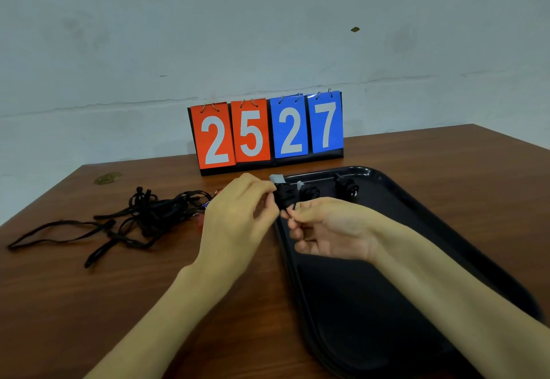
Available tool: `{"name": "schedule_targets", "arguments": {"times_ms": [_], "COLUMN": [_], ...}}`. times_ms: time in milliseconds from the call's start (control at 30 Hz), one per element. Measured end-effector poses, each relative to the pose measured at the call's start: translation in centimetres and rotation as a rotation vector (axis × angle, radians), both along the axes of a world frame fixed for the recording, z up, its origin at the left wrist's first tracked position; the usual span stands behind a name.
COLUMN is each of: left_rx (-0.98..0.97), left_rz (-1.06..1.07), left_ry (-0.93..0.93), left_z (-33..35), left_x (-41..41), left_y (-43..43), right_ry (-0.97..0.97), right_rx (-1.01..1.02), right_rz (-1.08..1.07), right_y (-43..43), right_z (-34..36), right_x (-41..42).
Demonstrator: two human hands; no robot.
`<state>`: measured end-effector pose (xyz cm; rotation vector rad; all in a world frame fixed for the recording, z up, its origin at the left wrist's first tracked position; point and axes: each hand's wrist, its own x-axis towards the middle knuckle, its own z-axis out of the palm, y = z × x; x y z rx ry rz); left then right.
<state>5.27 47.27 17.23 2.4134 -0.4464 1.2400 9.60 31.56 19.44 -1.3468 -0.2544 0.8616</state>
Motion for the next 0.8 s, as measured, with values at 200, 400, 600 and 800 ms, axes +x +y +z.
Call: {"name": "schedule_targets", "arguments": {"times_ms": [200, 400, 600, 800], "left_rx": [-0.66, -0.586, -0.539, -0.572], "left_rz": [-0.256, -0.324, -0.353, -0.305], "left_ry": [0.503, 0.436, 0.522, 0.424], "left_z": [1.6, 1.6, 1.7, 1.5], "left_x": [-0.1, -0.2, -0.1, 0.1], "left_y": [-0.7, -0.5, -0.7, -0.3], "right_ry": [0.012, -0.02, 0.018, 0.01], "right_rx": [0.005, -0.012, 0.009, 0.011], "right_rz": [-0.002, -0.021, -0.018, -0.025], "right_y": [-0.1, -0.2, -0.1, -0.4], "right_z": [0.2, 0.1, 0.0, 0.2], "right_x": [0.0, 0.3, 0.1, 0.4]}}
